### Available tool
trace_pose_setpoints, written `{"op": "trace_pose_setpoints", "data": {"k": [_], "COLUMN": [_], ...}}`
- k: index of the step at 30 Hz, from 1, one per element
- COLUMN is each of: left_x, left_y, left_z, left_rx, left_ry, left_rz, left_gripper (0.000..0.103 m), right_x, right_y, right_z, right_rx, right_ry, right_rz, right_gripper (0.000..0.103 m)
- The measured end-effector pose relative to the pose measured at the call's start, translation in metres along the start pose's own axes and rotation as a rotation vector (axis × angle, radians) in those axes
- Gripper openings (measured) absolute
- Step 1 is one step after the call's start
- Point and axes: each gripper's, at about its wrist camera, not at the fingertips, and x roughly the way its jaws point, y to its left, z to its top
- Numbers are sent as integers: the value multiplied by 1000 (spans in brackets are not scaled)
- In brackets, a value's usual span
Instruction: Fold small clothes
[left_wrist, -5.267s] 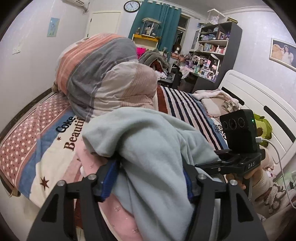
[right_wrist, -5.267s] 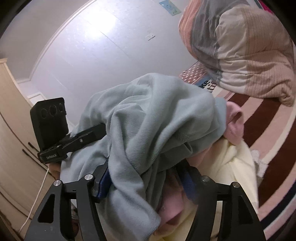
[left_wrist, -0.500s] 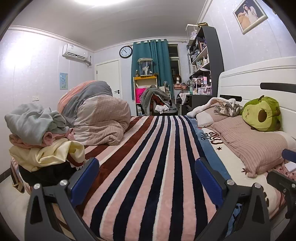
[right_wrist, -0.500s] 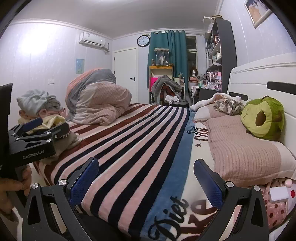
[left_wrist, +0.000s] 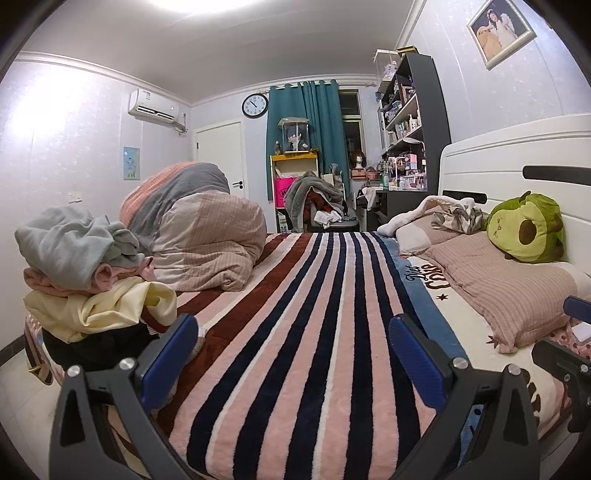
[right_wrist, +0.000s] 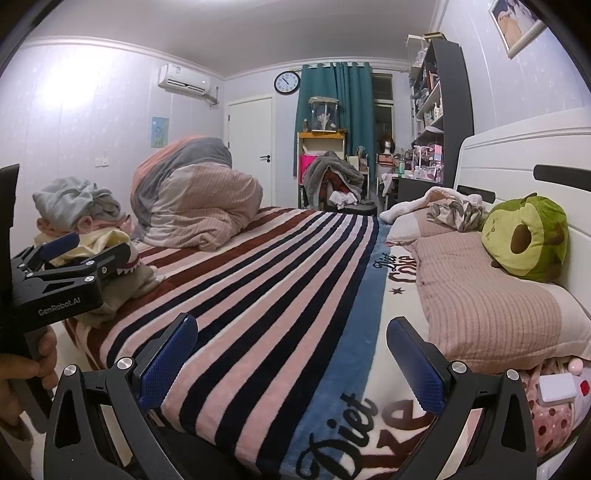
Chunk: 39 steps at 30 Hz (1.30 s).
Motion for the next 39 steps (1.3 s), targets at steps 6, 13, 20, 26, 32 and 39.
{"op": "trace_pose_setpoints", "data": {"k": [6, 13, 20, 26, 32, 39], "left_x": [0, -1, -1, 0, 0, 1], "left_y": [0, 2, 1, 2, 2, 3], "left_z": [0, 1, 1, 0, 0, -1], "left_rx": [-2, 1, 3, 2, 4, 4], "left_ry": [2, 0, -1, -1, -1, -2], "left_rz": [-2, 0, 0, 1, 3, 4], "left_gripper": [102, 102, 102, 102, 102, 102], "right_x": [1, 1, 1, 3, 2, 2], "right_y": [0, 2, 3, 7, 9, 9], "right_z": [0, 0, 1, 3, 3, 3], "right_rx": [0, -4, -3, -3, -1, -2], "right_ry": [-1, -6, -9, -16, -20, -21], "right_rz": [0, -5, -6, -4, -5, -6], "right_gripper": [102, 102, 102, 102, 102, 102]}}
